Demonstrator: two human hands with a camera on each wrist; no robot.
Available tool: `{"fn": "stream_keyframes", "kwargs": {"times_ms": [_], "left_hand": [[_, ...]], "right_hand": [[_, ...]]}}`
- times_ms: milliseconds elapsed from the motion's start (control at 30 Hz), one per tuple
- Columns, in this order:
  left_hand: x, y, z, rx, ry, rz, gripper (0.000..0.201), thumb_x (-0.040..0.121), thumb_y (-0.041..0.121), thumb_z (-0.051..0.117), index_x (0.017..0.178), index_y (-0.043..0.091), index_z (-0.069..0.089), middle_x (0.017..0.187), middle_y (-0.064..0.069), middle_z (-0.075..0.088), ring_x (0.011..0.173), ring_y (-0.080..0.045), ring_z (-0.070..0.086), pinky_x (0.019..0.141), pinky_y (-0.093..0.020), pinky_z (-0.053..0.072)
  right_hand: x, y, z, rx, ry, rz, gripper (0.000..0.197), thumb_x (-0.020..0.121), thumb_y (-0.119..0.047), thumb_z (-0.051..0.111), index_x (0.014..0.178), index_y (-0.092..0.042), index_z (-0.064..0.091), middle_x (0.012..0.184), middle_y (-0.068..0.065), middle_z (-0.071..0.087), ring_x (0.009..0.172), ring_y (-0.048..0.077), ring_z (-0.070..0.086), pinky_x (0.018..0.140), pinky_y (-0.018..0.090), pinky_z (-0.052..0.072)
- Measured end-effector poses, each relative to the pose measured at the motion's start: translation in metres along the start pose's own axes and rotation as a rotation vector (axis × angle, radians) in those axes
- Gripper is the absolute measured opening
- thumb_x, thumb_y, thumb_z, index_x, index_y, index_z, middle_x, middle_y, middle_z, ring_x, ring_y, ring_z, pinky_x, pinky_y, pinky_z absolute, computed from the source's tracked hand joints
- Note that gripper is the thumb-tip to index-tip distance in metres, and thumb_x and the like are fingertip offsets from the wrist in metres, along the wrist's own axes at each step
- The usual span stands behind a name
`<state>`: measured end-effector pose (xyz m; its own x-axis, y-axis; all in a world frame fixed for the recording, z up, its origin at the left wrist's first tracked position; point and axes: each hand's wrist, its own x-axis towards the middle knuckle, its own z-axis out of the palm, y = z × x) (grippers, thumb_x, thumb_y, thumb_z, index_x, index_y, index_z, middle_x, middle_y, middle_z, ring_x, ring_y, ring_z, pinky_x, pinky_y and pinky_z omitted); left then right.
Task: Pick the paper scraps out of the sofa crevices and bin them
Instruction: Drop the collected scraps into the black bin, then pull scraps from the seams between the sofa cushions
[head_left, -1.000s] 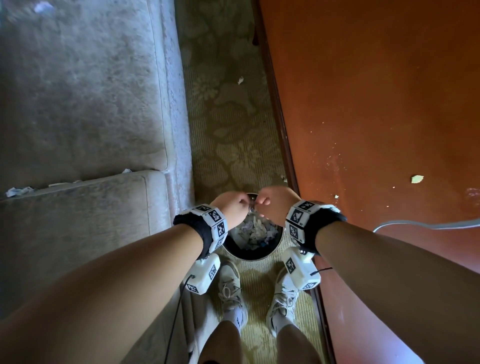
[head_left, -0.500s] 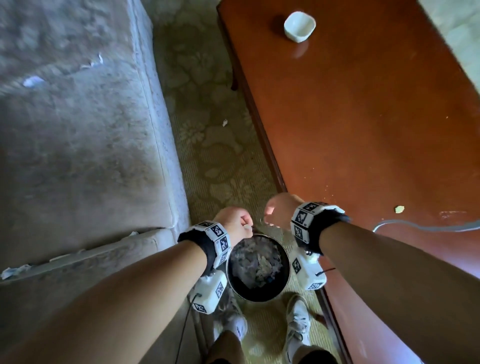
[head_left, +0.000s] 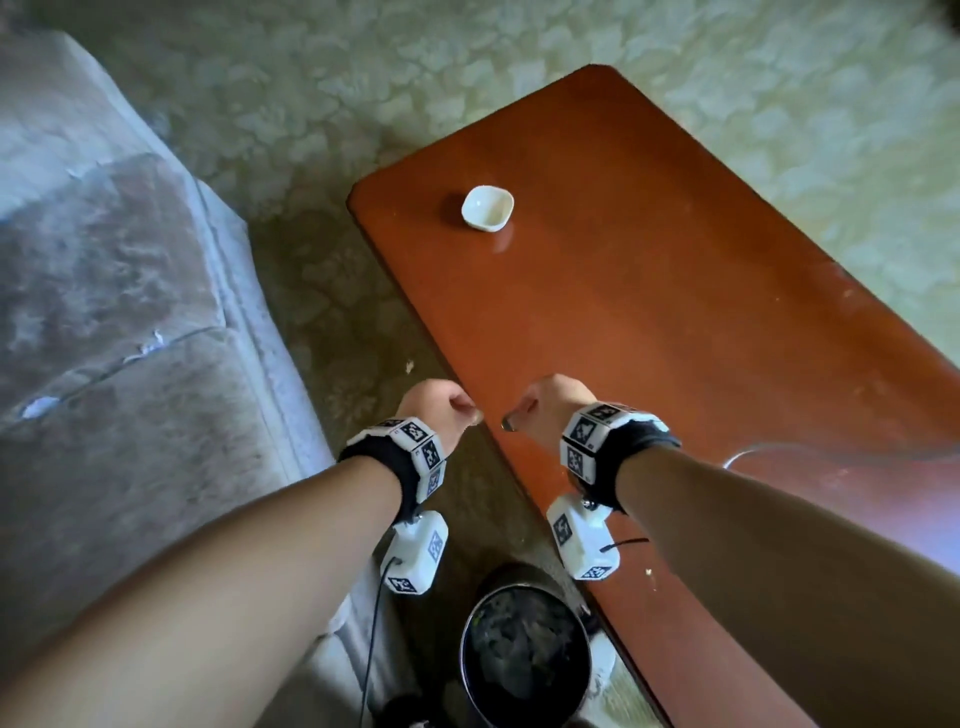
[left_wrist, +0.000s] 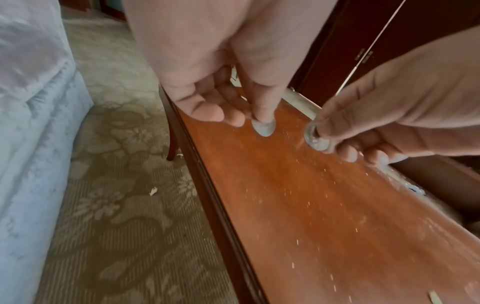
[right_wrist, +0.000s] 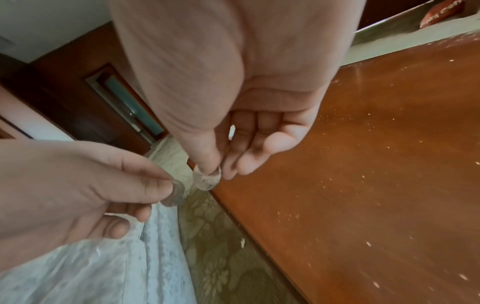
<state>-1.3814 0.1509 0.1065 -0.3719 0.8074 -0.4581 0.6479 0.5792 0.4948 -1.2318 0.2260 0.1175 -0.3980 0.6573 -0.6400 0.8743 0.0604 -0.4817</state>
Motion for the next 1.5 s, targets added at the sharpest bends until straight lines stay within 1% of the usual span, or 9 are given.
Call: {"fn": "stream_keyframes", "kwargs": {"times_ms": [167, 367, 533, 833, 967, 1067, 1200, 1333, 1500], "left_hand": [[0.060, 0.030, -0.037, 0.032, 0.069, -0.032, 0.015, 0.077, 0.034, 0.070, 0.071, 0.021, 0.065, 0.070, 0.009, 0.065, 0.069, -0.014, 0.061, 0.052, -0.019, 0.038], [0.172, 0.038, -0.071, 0.075, 0.123, -0.004, 0.015, 0.084, 0.031, 0.066, 0.083, 0.017, 0.070, 0.077, 0.001, 0.064, 0.071, -0.020, 0.054, 0.063, -0.023, 0.039], [0.295, 0.034, -0.081, 0.034, 0.063, 0.036, 0.019, 0.083, 0.035, 0.068, 0.083, 0.017, 0.068, 0.077, 0.001, 0.065, 0.073, -0.024, 0.058, 0.063, -0.025, 0.041], [0.406, 0.042, -0.072, 0.066, -0.007, 0.089, 0.021, 0.085, 0.035, 0.064, 0.081, 0.015, 0.069, 0.076, 0.001, 0.064, 0.070, -0.023, 0.057, 0.059, -0.024, 0.041], [0.440, 0.065, -0.059, 0.130, -0.095, 0.087, 0.030, 0.086, 0.028, 0.060, 0.061, 0.011, 0.060, 0.062, 0.003, 0.054, 0.070, -0.026, 0.053, 0.058, -0.022, 0.036], [0.454, 0.071, -0.053, 0.145, -0.118, 0.106, 0.007, 0.085, 0.022, 0.061, 0.086, 0.020, 0.068, 0.084, 0.001, 0.059, 0.080, -0.025, 0.055, 0.071, -0.026, 0.046], [0.450, 0.070, -0.054, 0.224, -0.040, 0.129, 0.023, 0.089, 0.022, 0.055, 0.110, 0.015, 0.063, 0.114, -0.007, 0.065, 0.106, -0.031, 0.060, 0.085, -0.032, 0.049], [0.421, 0.066, -0.068, 0.271, 0.006, 0.113, 0.027, 0.087, 0.014, 0.046, 0.110, 0.015, 0.061, 0.116, -0.009, 0.062, 0.103, -0.031, 0.060, 0.074, -0.031, 0.043], [0.346, 0.054, -0.102, 0.353, 0.037, 0.097, 0.024, 0.086, 0.012, 0.046, 0.103, 0.019, 0.062, 0.105, -0.005, 0.067, 0.094, -0.028, 0.063, 0.079, -0.035, 0.054]], "right_hand": [[0.038, -0.027, -0.048, 0.097, 0.075, 0.019, 0.014, 0.085, -0.037, 0.066, 0.081, -0.025, 0.070, 0.081, -0.002, 0.068, 0.070, 0.015, 0.061, 0.057, 0.021, 0.044], [0.126, -0.070, -0.081, 0.219, 0.133, 0.118, 0.025, 0.086, -0.039, 0.066, 0.095, -0.017, 0.074, 0.084, 0.000, 0.069, 0.068, 0.016, 0.061, 0.053, 0.020, 0.041], [0.222, -0.085, -0.098, 0.332, 0.288, 0.241, 0.022, 0.077, -0.041, 0.071, 0.083, -0.020, 0.075, 0.075, -0.003, 0.069, 0.067, 0.016, 0.061, 0.055, 0.019, 0.040], [0.337, -0.088, -0.114, 0.393, 0.354, 0.327, 0.015, 0.082, -0.027, 0.064, 0.083, -0.020, 0.077, 0.078, -0.001, 0.072, 0.064, 0.017, 0.061, 0.053, 0.019, 0.041], [0.368, -0.078, -0.117, 0.442, 0.350, 0.357, 0.016, 0.082, -0.027, 0.066, 0.085, -0.017, 0.078, 0.081, 0.001, 0.073, 0.066, 0.015, 0.061, 0.059, 0.021, 0.047], [0.383, -0.073, -0.114, 0.483, 0.343, 0.336, 0.013, 0.082, -0.026, 0.069, 0.091, -0.024, 0.078, 0.087, -0.003, 0.074, 0.074, 0.015, 0.066, 0.068, 0.023, 0.053], [0.384, -0.070, -0.114, 0.500, 0.371, 0.313, 0.018, 0.082, -0.022, 0.064, 0.094, -0.025, 0.077, 0.088, -0.001, 0.076, 0.075, 0.017, 0.072, 0.073, 0.030, 0.060], [0.358, -0.068, -0.128, 0.451, 0.416, 0.281, 0.032, 0.088, -0.035, 0.051, 0.083, -0.014, 0.075, 0.068, -0.001, 0.072, 0.065, 0.016, 0.068, 0.062, 0.025, 0.055], [0.299, -0.079, -0.151, 0.380, 0.422, 0.239, 0.027, 0.083, -0.020, 0.048, 0.076, -0.013, 0.073, 0.068, 0.002, 0.070, 0.061, 0.020, 0.062, 0.048, 0.018, 0.039]]}}
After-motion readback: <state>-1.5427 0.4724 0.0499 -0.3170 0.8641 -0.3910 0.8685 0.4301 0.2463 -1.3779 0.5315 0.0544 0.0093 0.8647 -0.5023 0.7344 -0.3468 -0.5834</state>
